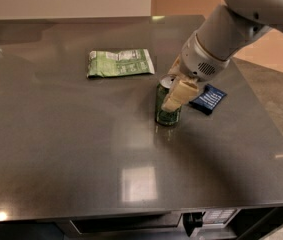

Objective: Move green can near green jalapeno chip bag

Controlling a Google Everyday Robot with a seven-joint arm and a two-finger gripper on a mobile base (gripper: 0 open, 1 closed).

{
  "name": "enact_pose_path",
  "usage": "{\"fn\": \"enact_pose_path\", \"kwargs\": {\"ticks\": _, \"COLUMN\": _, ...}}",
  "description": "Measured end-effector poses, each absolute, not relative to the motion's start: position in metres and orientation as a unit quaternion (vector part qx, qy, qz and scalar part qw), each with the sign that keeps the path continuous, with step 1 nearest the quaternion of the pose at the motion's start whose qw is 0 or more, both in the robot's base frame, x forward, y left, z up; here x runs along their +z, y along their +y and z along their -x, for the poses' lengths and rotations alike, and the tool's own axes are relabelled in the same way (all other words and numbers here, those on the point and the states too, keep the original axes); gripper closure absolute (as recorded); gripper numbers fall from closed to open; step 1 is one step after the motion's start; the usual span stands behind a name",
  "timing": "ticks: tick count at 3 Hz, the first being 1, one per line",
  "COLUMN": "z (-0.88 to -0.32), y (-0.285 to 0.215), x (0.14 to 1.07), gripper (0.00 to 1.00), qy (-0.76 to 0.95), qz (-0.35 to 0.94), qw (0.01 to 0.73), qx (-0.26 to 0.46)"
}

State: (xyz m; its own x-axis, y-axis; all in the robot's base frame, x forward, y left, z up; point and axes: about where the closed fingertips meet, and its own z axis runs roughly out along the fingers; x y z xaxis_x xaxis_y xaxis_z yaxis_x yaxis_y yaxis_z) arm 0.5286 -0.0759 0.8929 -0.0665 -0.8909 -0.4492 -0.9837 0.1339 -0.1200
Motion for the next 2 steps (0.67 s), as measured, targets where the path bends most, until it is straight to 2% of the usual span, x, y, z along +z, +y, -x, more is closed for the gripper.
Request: {"fn": "enact_pose_path", "kwargs": {"ticks": 2, "z": -0.542, "y": -0.062, "x": 0.901, "gripper": 0.87, "qy": 0.717, "qz": 0.652, "qw": 0.215, "qx": 0.123}}
